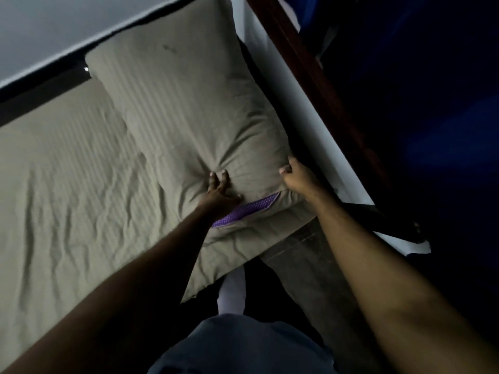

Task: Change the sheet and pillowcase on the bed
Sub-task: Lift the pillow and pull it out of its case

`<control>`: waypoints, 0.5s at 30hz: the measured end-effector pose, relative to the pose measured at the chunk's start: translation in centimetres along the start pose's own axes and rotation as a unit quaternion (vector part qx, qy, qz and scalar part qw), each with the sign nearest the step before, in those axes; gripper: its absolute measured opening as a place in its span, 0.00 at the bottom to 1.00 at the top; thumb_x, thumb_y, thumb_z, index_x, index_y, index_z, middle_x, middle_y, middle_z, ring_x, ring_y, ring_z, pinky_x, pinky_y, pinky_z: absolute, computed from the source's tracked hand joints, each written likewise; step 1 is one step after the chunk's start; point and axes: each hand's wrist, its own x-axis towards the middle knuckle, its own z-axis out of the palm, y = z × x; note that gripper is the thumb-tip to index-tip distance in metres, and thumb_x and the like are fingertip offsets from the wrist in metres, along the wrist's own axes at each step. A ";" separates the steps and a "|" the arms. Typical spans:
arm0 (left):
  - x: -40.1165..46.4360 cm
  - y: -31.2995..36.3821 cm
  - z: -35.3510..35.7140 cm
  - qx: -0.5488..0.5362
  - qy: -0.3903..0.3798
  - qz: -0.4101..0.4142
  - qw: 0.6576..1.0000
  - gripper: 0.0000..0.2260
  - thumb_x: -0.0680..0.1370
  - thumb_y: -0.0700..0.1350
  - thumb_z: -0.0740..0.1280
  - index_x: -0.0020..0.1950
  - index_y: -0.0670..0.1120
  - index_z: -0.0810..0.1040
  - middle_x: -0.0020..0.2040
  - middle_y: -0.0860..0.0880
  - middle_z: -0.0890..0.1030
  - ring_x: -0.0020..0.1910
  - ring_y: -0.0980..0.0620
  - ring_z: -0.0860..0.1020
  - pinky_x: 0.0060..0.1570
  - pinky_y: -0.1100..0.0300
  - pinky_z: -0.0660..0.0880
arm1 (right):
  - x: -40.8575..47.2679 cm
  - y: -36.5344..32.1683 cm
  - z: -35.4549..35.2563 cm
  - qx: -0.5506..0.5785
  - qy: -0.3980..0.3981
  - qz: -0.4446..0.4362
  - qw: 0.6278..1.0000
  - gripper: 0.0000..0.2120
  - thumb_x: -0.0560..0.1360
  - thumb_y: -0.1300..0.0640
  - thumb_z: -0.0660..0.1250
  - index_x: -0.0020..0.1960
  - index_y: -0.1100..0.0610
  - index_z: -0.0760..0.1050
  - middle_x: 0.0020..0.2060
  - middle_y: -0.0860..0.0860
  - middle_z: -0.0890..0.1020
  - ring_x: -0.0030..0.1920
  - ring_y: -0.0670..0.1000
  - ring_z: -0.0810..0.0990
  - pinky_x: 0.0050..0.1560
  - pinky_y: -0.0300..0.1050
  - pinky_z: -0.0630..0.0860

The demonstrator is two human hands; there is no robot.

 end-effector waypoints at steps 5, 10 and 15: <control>2.4 -1.6 1.0 0.011 -0.032 -0.070 0.997 0.46 0.76 0.60 0.70 0.82 0.59 0.41 0.82 0.47 0.36 0.81 0.44 0.48 0.78 0.49 0.54 | 3.6 2.0 2.2 -0.057 0.008 0.004 0.998 0.30 0.78 0.47 0.68 0.74 0.61 0.67 0.73 0.62 0.67 0.72 0.62 0.67 0.67 0.50 0.68; 4.2 -3.0 2.2 0.028 -0.023 -0.079 0.996 0.46 0.75 0.62 0.70 0.82 0.58 0.41 0.83 0.48 0.38 0.82 0.44 0.47 0.78 0.46 0.56 | 6.6 4.2 4.6 0.010 -0.049 0.051 0.997 0.46 0.74 0.38 0.71 0.81 0.58 0.54 0.77 0.62 0.60 0.77 0.64 0.60 0.73 0.57 0.64; 4.8 -3.2 3.4 0.061 0.011 -0.076 0.995 0.46 0.75 0.65 0.67 0.82 0.58 0.40 0.83 0.46 0.39 0.81 0.42 0.49 0.77 0.46 0.56 | 8.3 5.1 4.7 0.113 -0.070 0.063 0.989 0.47 0.74 0.45 0.74 0.80 0.61 0.52 0.77 0.56 0.66 0.76 0.56 0.65 0.73 0.46 0.65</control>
